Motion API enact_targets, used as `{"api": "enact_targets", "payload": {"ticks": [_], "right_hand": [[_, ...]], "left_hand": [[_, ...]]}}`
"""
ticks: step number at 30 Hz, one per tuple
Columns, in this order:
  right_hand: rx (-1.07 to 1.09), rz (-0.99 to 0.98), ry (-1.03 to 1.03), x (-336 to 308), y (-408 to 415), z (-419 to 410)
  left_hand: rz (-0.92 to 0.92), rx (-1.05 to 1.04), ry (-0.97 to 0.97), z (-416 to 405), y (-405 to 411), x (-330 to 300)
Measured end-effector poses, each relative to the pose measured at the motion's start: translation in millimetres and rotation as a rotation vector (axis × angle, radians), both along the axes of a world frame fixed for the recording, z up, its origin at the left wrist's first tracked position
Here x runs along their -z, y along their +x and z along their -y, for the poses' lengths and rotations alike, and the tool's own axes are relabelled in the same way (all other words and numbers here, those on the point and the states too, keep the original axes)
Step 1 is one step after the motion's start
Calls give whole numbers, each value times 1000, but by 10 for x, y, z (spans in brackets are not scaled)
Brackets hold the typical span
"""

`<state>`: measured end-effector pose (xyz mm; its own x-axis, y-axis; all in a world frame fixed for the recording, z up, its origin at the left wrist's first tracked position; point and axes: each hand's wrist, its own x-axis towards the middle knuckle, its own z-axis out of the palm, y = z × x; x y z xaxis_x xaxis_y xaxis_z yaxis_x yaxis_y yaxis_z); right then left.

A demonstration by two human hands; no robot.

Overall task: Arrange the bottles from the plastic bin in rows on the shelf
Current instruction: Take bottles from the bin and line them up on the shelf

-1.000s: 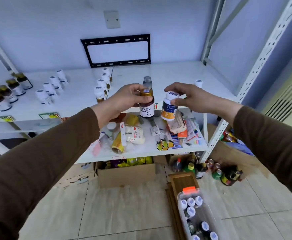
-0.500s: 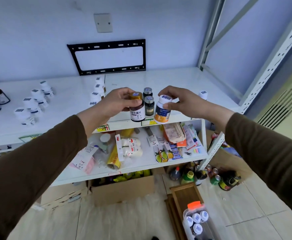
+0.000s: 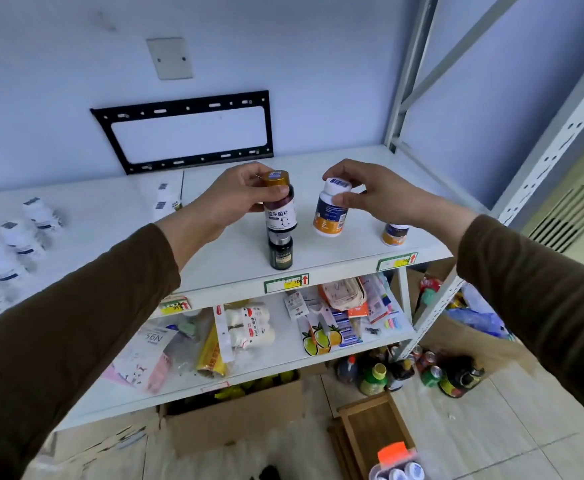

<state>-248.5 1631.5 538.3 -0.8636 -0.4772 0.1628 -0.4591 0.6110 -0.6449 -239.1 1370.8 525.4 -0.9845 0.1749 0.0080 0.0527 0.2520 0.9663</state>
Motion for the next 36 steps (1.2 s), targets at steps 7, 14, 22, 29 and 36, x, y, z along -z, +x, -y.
{"api": "enact_targets", "payload": {"ticks": [7, 14, 22, 29, 36], "right_hand": [[109, 10, 61, 30, -489, -142], [252, 8, 225, 244, -910, -442], [269, 85, 460, 511, -1399, -823], [232, 125, 561, 682, -1567, -962], [204, 162, 559, 756, -1604, -1039]], "left_hand": [[-6, 87, 36, -77, -616, 45], [41, 138, 27, -284, -1063, 229], [84, 121, 33, -475, -1340, 353], [104, 87, 25, -617, -1468, 382], [122, 77, 18, -684, -1554, 385]]}}
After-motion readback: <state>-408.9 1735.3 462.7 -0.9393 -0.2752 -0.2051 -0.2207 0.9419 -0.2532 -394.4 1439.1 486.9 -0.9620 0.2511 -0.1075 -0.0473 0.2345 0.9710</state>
